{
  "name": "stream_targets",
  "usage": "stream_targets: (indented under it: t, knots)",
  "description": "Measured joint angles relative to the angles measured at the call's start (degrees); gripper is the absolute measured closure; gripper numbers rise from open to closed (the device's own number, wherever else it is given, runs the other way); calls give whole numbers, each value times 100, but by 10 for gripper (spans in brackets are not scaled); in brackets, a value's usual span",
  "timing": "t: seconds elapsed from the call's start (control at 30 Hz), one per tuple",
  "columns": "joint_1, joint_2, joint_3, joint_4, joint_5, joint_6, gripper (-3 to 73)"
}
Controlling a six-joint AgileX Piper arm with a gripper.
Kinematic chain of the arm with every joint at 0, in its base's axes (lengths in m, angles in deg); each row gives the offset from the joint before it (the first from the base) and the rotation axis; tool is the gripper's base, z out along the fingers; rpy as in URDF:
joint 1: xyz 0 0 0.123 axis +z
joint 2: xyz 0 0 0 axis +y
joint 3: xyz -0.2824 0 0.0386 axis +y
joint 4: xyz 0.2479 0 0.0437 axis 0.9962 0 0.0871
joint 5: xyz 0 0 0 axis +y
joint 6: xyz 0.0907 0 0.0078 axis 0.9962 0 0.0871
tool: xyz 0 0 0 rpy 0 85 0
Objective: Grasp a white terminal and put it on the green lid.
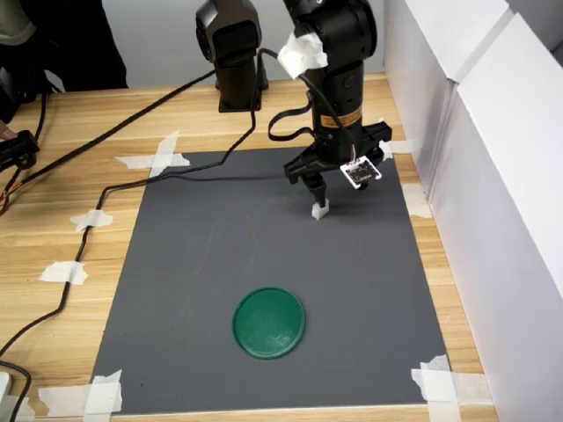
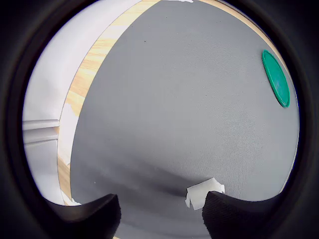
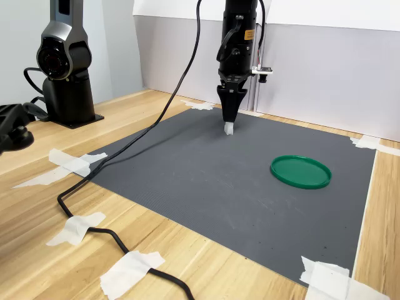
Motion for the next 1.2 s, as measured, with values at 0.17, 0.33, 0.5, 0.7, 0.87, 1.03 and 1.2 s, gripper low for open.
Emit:
stream_targets:
  t: [0.17, 0.33, 0.5, 0.7, 0.87, 1.03, 1.2]
  knots:
    - [0, -46, 0, 0, 6, 0, -6]
    - [0, -215, 0, 0, 69, 0, -6]
    - [0, -258, 0, -34, 74, 0, -6]
    - [-230, -267, 0, -93, 106, 0, -6]
    - [-530, -279, 0, -211, 168, 0, -5]
    - [-532, -279, 0, -167, 238, 0, -5]
    - [-532, -268, 0, -167, 238, 0, -5]
